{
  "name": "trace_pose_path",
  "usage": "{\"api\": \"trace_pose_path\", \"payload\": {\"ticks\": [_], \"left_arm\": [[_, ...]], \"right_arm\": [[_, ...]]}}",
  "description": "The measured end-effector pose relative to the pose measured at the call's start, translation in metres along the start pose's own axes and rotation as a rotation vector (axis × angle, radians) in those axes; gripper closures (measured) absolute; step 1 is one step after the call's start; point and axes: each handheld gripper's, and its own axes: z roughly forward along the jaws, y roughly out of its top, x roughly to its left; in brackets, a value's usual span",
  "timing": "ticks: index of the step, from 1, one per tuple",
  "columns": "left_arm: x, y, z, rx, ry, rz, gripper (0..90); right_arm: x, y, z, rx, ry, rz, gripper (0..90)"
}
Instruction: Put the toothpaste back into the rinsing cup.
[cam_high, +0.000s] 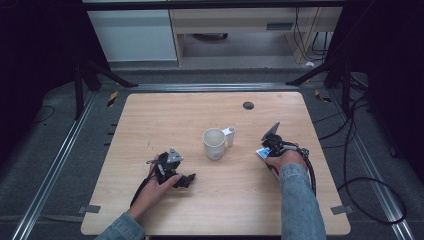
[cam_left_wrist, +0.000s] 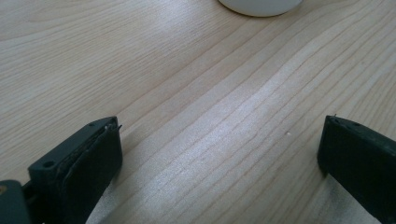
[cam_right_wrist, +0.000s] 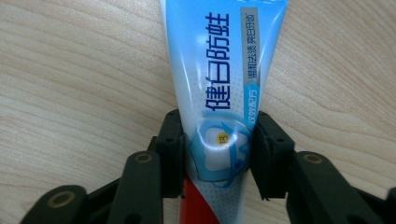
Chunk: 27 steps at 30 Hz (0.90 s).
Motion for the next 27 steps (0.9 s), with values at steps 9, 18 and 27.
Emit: {"api": "trace_pose_path", "payload": {"ticks": [9, 18, 27], "left_arm": [[0.000, 0.000, 0.000, 0.003, -0.001, 0.003, 0.0], [0.000, 0.000, 0.000, 0.000, -0.001, 0.000, 0.0], [0.000, 0.000, 0.000, 0.000, 0.001, 0.004, 0.0]], "right_arm": [[-0.001, -0.003, -0.004, -0.022, -0.007, -0.001, 71.5], [-0.006, -0.009, -0.018, -0.052, 0.011, 0.020, 73.3], [-0.009, -0.013, -0.041, -0.058, -0.011, 0.009, 73.3]]}}
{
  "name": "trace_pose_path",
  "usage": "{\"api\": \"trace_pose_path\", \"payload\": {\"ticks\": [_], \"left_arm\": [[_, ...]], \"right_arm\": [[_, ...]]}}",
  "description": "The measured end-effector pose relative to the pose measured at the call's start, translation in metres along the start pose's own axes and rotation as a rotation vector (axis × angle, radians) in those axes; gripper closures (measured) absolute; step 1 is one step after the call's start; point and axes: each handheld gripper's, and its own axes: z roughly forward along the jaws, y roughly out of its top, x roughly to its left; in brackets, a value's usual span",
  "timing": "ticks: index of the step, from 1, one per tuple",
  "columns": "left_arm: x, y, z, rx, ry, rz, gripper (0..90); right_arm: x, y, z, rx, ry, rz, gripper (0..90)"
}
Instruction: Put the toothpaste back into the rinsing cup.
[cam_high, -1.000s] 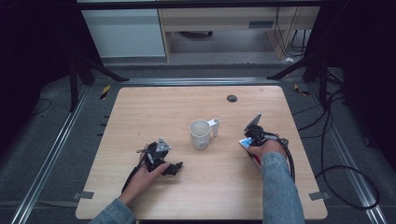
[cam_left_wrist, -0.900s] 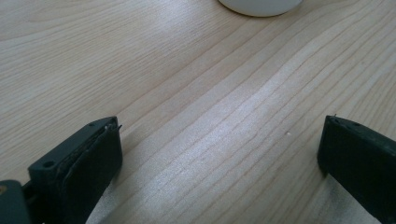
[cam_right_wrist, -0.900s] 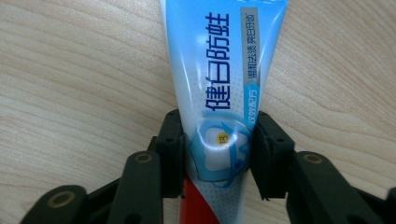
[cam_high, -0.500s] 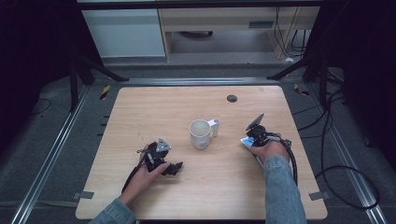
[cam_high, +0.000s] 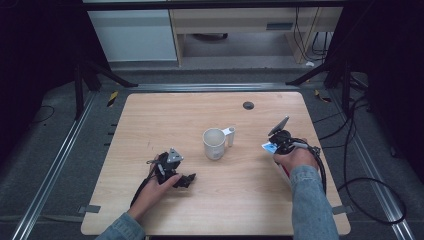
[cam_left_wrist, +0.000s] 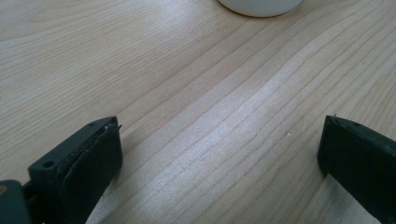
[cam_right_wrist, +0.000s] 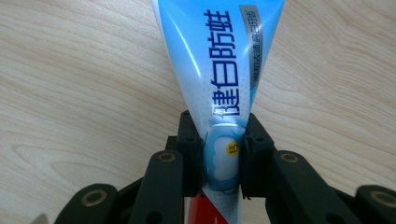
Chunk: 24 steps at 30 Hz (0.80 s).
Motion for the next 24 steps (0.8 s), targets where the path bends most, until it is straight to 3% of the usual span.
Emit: {"api": "trace_pose_path", "payload": {"ticks": [3, 14, 24], "left_arm": [[0.000, 0.000, 0.000, 0.000, 0.000, 0.000, 0.0], [0.000, 0.000, 0.000, 0.000, 0.000, -0.001, 0.0], [0.000, 0.000, 0.000, 0.000, 0.000, -0.001, 0.0]], "right_arm": [[-0.002, -0.001, -0.008, -0.012, -0.005, 0.003, 73.3], [0.004, -0.002, -0.037, -0.149, 0.038, 0.017, 73.3], [0.005, -0.005, -0.043, -0.181, 0.031, 0.006, 73.3]]}}
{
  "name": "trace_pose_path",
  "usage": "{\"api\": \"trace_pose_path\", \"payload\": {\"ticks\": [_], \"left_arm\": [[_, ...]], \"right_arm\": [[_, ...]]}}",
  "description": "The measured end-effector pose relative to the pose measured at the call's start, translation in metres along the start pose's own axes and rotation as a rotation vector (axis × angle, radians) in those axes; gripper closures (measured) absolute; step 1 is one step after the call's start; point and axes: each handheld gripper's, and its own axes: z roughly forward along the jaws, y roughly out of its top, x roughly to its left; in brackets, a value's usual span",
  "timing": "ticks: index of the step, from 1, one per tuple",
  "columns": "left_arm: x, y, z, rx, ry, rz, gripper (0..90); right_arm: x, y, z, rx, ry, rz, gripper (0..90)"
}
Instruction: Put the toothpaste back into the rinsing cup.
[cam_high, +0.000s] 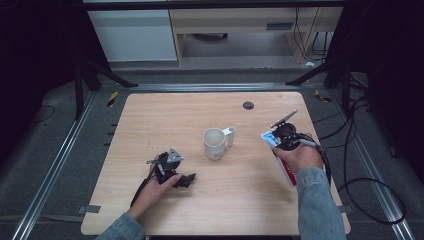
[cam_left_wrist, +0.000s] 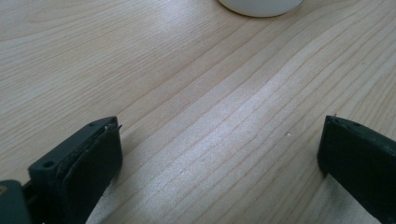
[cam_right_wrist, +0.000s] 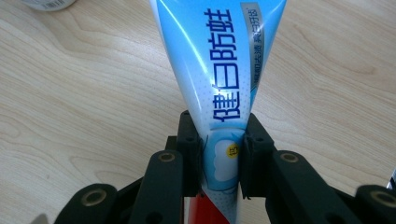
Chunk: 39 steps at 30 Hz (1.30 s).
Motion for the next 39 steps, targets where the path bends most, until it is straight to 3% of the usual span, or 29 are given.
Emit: {"api": "trace_pose_path", "payload": {"ticks": [9, 23, 39], "left_arm": [[0.000, 0.000, 0.000, 0.000, 0.000, 0.000, 0.0], [0.000, 0.000, 0.000, 0.000, 0.000, -0.003, 0.0], [0.000, 0.000, 0.000, 0.000, 0.000, 0.001, 0.0]], "right_arm": [[0.000, -0.004, -0.010, -0.093, 0.016, 0.005, 73.3], [0.017, -0.003, -0.011, -0.196, 0.051, -0.009, 73.3], [0.039, 0.004, -0.010, -0.256, 0.097, -0.039, 73.2]]}}
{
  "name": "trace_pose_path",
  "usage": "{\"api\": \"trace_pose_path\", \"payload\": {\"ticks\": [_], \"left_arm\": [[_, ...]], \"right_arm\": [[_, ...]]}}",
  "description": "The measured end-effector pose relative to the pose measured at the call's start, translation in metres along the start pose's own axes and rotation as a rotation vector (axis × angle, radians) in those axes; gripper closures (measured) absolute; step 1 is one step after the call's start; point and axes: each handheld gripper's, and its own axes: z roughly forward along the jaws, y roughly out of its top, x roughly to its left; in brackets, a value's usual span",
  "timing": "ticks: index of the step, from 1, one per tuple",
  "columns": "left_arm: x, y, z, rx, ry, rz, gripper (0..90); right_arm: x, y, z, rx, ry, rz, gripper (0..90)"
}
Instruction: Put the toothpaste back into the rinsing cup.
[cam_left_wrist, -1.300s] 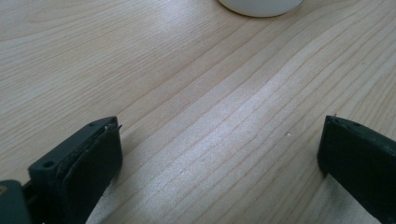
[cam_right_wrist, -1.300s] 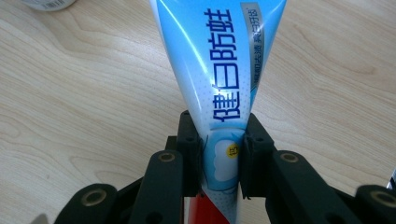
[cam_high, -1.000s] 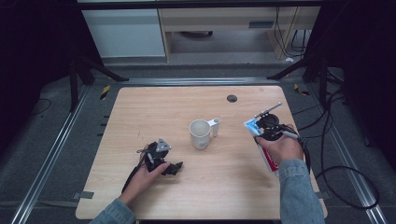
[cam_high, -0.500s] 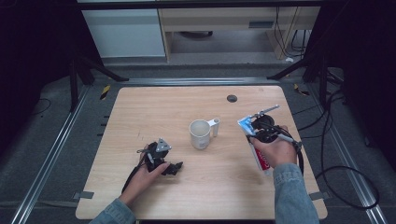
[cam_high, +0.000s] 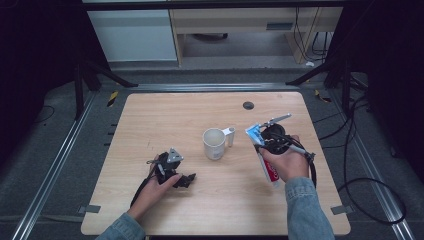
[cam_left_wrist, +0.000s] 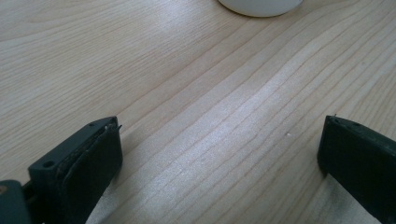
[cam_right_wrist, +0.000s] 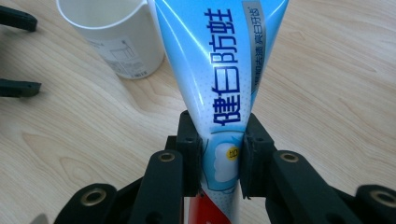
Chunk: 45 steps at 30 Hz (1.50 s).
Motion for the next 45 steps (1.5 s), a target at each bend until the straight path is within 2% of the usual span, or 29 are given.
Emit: {"api": "trace_pose_path", "payload": {"ticks": [6, 17, 21, 28, 31, 35, 39, 45], "left_arm": [[0.000, 0.000, 0.000, 0.000, 0.000, 0.000, 0.0], [0.000, 0.000, 0.000, 0.000, 0.000, -0.001, 0.0], [0.000, 0.000, 0.000, 0.000, 0.000, 0.000, 0.0], [0.000, 0.000, 0.000, 0.000, 0.000, -0.002, 0.0], [0.000, 0.000, 0.000, 0.000, 0.000, -0.002, 0.0], [0.000, 0.000, 0.000, 0.000, 0.000, -0.001, 0.0], [0.000, 0.000, 0.000, 0.000, 0.000, -0.002, 0.0], [0.000, 0.000, 0.000, 0.000, 0.000, -0.002, 0.0]], "right_arm": [[0.011, 0.003, -0.001, -0.035, 0.016, -0.008, 73.2], [0.032, 0.008, -0.009, -0.168, 0.037, 0.000, 73.2], [0.037, 0.010, -0.012, -0.195, 0.035, 0.003, 73.2], [0.036, 0.014, -0.019, -0.256, 0.024, 0.030, 73.2], [0.035, 0.015, -0.020, -0.265, 0.012, 0.035, 73.2], [0.032, 0.020, -0.023, -0.310, -0.005, 0.070, 73.2], [0.031, 0.026, -0.023, -0.340, -0.017, 0.085, 73.2], [0.034, 0.037, -0.024, -0.372, -0.023, 0.085, 73.2]]}}
